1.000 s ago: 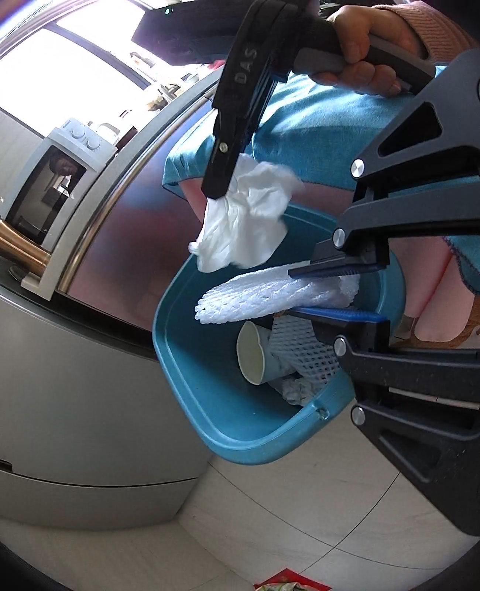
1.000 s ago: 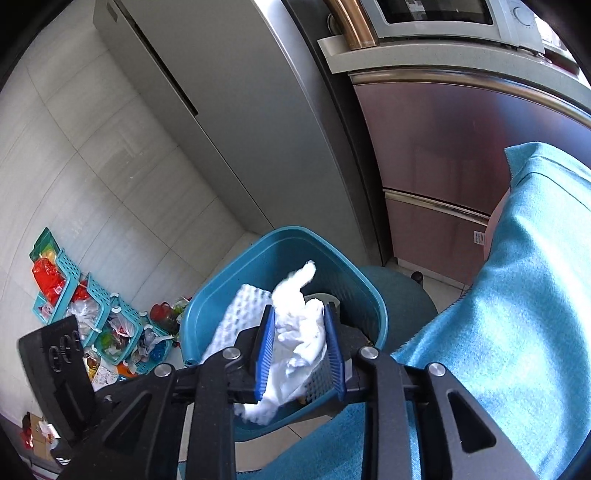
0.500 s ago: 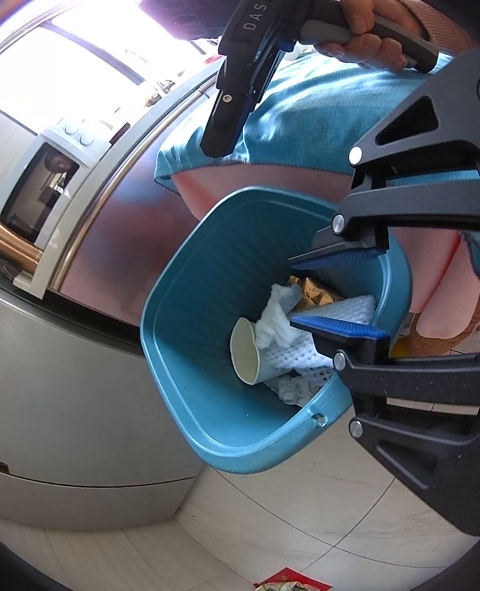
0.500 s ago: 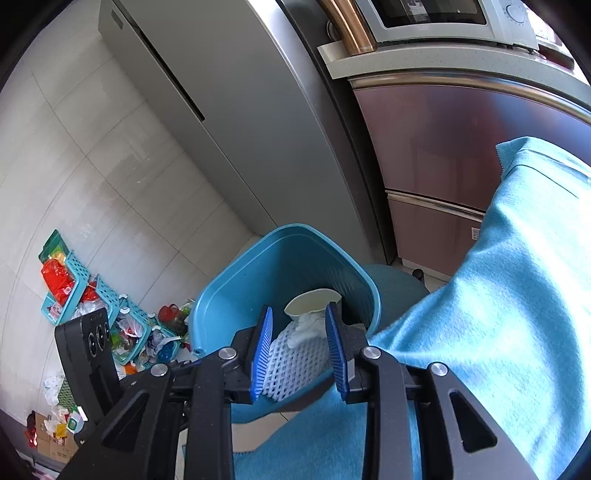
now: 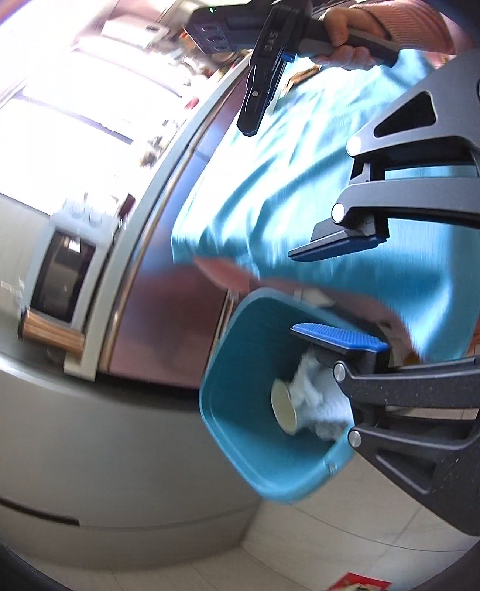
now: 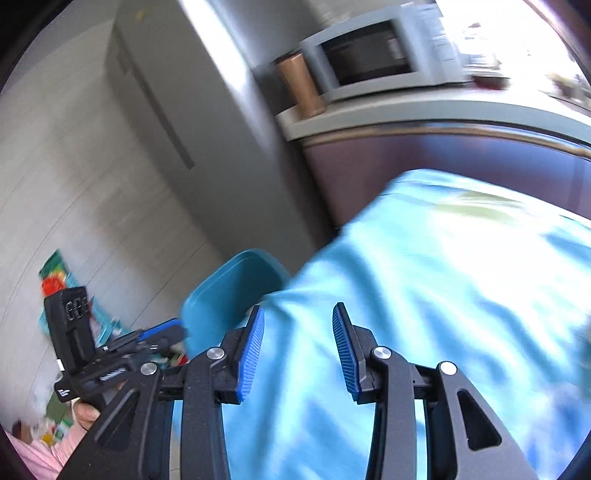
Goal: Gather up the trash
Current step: 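Move both open tools back over the cup and gold wrapper on the table, then lower the right tool onto the white blue-dotted paper cup and close it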
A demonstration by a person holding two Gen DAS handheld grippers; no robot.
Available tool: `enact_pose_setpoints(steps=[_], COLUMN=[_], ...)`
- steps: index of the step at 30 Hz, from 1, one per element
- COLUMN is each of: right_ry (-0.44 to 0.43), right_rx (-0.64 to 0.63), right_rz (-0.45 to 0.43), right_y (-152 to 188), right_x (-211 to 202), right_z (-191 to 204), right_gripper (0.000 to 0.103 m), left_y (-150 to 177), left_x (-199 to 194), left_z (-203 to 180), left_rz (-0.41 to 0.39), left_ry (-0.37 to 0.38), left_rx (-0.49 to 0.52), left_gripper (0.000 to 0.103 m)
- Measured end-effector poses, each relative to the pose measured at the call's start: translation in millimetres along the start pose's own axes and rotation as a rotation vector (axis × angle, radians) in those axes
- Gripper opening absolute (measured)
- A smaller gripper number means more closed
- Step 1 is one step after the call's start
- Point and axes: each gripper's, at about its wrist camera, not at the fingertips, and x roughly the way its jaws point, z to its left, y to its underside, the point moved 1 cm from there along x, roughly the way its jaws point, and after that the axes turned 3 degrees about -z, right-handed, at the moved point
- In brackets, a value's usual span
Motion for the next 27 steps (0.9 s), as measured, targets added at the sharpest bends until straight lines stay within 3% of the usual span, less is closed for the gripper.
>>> enact_pose_setpoints(steps=[7, 13, 17, 21, 27], right_ry=[0.211, 0.361, 0.424, 0.464, 0.437], right_rx=[0.141, 0.237, 0.306, 0.367, 0.385], right_rz=[-0.123, -0.17, -0.183, -0.186, -0.131], right_y=[14, 21, 31, 49, 67], right_x=[-89, -131, -152, -173, -180], right_z=[-88, -164, -202, -225, -243], right_gripper=[0.038, 0.038, 0.039, 0.048, 0.053], left_y=[2, 11, 19, 23, 19], left_x=[10, 29, 41, 56, 87], left_z=[-62, -118, -154, -191, -237], left_rz=[0.027, 0.075, 0.106, 0.134, 0.175], left_ry=[0.104, 0.181, 0.225, 0.272, 0.325], left_rx=[0.092, 0.156, 0.201, 0.244, 0.296], left_gripper=[0.034, 0.034, 0.034, 0.034, 0.034])
